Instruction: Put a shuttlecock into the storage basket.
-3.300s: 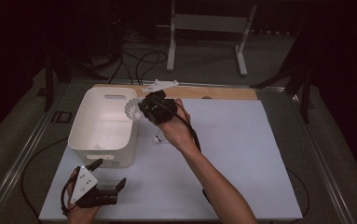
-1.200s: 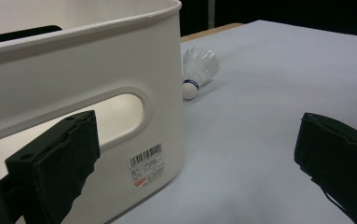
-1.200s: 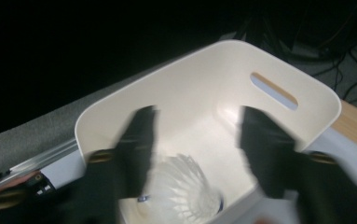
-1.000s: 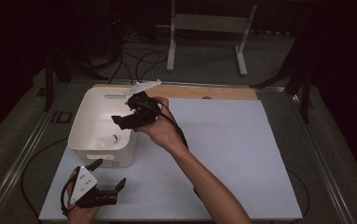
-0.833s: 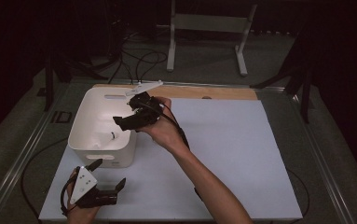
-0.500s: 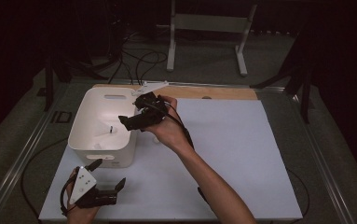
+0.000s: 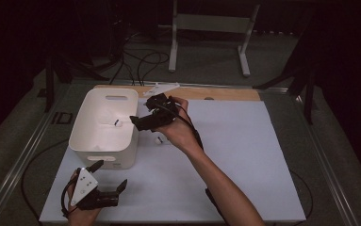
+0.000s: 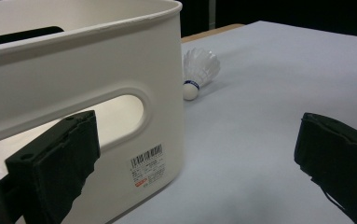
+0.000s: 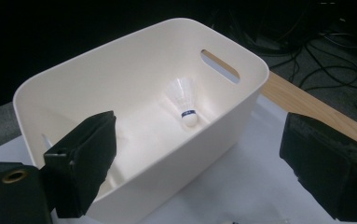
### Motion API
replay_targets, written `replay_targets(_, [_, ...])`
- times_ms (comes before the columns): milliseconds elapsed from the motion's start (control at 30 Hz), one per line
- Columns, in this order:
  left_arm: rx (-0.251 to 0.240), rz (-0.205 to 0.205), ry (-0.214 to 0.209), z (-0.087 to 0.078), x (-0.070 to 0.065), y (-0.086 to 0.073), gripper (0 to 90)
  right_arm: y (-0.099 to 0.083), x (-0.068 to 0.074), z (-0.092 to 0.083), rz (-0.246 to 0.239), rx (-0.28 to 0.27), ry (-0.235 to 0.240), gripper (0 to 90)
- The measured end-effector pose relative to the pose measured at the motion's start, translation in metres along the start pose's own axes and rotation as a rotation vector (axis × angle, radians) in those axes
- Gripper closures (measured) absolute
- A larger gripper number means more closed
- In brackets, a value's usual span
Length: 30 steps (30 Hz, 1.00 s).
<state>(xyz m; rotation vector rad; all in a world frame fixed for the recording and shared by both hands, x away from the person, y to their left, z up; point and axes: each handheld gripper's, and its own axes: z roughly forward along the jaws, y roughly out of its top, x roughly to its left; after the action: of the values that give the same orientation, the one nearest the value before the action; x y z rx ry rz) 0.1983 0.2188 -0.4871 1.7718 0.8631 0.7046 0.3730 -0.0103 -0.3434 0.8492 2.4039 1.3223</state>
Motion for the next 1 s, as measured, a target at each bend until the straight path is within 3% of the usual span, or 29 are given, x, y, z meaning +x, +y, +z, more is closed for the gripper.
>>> replay_targets(1000, [-0.001,0.002,-0.004,0.0,0.0,0.0,0.7,-0.021,-0.025,-0.014,0.023,0.011,-0.079,11.3])
